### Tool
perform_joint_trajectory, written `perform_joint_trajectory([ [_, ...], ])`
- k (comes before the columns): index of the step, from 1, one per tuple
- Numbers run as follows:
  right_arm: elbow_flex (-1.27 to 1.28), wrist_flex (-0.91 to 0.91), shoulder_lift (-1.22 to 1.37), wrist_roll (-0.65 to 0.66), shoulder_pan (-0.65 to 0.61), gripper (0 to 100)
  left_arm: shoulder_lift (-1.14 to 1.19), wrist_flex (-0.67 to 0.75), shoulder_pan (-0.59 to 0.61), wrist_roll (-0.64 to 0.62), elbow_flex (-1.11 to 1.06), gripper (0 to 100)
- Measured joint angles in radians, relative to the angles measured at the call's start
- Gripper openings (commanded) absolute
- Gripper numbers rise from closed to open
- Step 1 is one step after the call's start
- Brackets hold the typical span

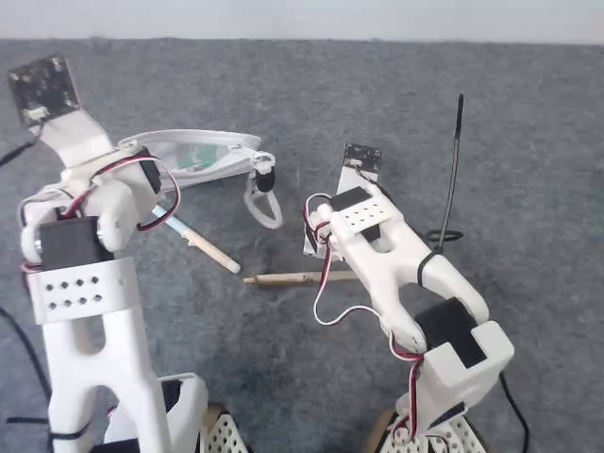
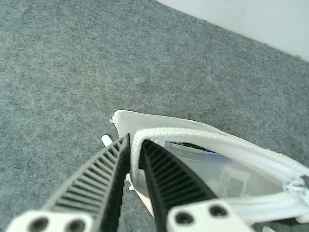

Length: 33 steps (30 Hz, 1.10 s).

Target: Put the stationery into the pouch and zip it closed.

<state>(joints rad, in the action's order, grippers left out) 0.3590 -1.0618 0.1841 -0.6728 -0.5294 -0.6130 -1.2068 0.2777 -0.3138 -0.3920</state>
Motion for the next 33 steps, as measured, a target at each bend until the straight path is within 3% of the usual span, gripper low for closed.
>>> perform_joint_trajectory([
  [6,-0.106,-0.155,0.0,0.0,-0.009,16.9,0.002,0.014,0.029,0.0,0.0,1],
  [24,-0.203,-0.187,0.153,-0.132,-0.055,16.7,0.002,0.015,0.029,0.0,0.0,1],
  [30,-0.215,-0.189,0.161,-0.137,-0.043,0.0,0.002,0.015,0.029,0.0,0.0,1],
  [33,-0.219,-0.189,0.17,-0.137,0.003,5.8,0.002,0.015,0.029,0.0,0.0,1],
])
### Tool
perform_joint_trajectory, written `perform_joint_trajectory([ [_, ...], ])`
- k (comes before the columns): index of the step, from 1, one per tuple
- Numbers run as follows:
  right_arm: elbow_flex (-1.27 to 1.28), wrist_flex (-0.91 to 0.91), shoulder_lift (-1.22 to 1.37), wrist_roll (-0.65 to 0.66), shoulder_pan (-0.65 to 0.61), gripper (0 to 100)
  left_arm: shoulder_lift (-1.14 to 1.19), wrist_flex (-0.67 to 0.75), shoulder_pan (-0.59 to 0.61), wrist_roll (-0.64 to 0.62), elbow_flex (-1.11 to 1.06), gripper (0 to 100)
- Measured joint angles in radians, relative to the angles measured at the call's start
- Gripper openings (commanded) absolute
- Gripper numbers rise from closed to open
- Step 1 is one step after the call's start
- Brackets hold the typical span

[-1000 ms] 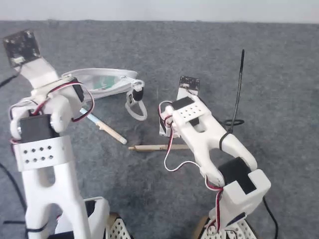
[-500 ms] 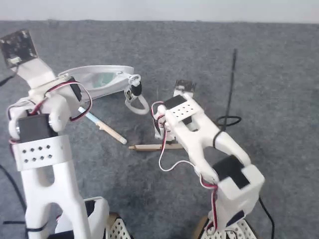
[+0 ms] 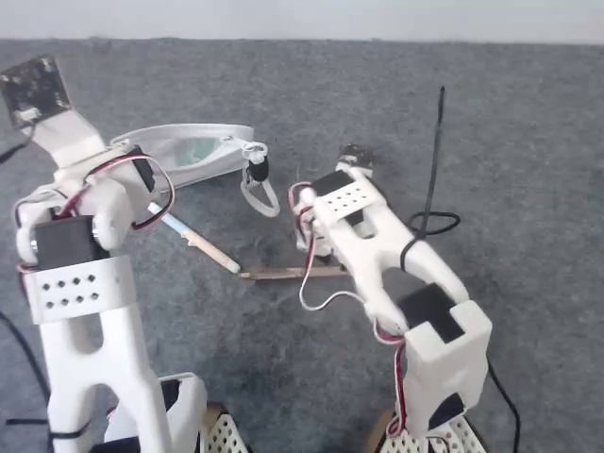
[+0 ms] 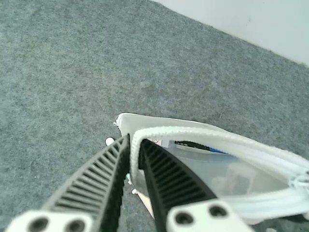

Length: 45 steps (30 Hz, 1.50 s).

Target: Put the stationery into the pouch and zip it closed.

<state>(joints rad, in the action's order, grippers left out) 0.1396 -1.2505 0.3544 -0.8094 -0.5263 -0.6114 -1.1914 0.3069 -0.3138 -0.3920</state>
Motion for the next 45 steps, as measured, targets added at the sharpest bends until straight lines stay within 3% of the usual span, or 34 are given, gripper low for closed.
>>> perform_joint_trajectory([
  [4,-0.046,0.009,0.035,0.0,0.023,12.4,0.0,0.0,0.0,0.0,0.0,1],
  [8,-0.086,-0.009,0.054,-0.002,0.009,12.5,0.0,0.0,0.0,0.0,0.0,1],
  [21,-0.206,-0.319,0.026,-0.002,0.014,13.1,0.0,0.0,0.0,0.0,0.0,1],
  [34,-0.262,-0.258,0.206,-0.055,0.002,12.5,0.0,0.0,0.0,0.0,0.0,1],
  [40,-0.31,-0.258,0.238,-0.058,0.005,0.2,0.0,0.0,0.0,0.0,0.0,1],
  [45,-0.322,-0.258,0.235,-0.06,0.041,4.6,0.0,0.0,0.0,0.0,0.0,1],
])
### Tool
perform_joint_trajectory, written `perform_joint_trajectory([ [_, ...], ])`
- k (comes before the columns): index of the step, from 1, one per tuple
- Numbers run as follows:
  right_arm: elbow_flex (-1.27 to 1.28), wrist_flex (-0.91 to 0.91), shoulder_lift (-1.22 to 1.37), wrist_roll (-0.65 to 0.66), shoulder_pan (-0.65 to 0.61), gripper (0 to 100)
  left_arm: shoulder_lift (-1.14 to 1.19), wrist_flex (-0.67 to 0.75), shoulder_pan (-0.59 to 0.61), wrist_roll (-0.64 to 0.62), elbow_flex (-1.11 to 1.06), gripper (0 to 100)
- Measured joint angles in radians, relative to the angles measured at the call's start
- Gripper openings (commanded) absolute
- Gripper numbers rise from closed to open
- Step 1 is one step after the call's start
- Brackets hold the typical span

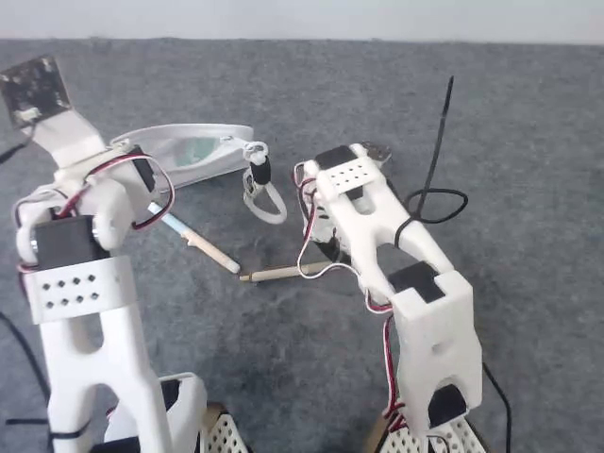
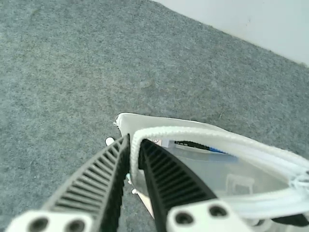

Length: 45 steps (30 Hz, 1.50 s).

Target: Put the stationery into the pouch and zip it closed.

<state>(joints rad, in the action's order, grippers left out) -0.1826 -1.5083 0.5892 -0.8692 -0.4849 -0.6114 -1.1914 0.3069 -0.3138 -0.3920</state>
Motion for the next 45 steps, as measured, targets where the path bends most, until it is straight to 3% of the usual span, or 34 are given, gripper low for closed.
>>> perform_joint_trajectory([
  [7,-0.028,0.006,0.009,0.0,0.017,5.6,0.0,0.0,0.0,0.0,0.0,1],
  [13,-0.048,0.014,0.018,0.0,0.023,20.8,0.0,0.0,0.0,0.0,0.0,1],
  [38,-0.068,-0.129,0.11,0.0,-0.017,21.3,0.0,0.0,0.0,0.0,0.0,1],
  [41,-0.078,-0.124,0.118,0.0,-0.018,16.5,0.0,0.0,0.0,0.0,0.0,1],
  [45,-0.087,-0.126,0.12,-0.002,-0.014,0.0,0.0,0.002,0.0,0.0,0.0,1],
])
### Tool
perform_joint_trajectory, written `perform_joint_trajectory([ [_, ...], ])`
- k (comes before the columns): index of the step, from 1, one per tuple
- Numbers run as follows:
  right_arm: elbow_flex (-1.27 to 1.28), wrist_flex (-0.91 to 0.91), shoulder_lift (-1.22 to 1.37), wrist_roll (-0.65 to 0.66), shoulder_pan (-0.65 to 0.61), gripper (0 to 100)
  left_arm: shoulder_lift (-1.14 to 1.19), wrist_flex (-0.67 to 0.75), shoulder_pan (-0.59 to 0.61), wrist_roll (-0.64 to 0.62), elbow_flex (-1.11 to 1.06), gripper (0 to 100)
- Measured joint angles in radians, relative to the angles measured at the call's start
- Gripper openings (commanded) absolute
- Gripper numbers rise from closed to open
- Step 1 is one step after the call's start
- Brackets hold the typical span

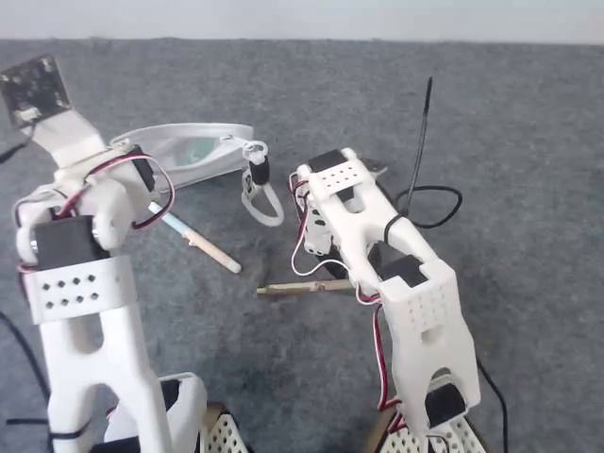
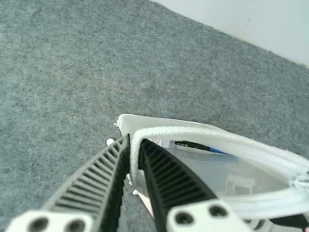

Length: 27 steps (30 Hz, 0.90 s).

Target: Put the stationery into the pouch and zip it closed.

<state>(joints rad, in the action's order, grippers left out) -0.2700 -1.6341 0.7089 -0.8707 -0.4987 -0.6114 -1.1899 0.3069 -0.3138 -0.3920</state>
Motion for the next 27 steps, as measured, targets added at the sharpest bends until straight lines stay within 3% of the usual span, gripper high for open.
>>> perform_joint_trajectory([
  [6,0.0,0.0,-0.031,0.011,0.029,0.8,0.0,0.0,0.0,0.0,0.0,1],
  [27,0.002,-0.103,-0.356,0.296,0.054,0.6,0.0,0.0,0.0,0.0,0.0,1],
])
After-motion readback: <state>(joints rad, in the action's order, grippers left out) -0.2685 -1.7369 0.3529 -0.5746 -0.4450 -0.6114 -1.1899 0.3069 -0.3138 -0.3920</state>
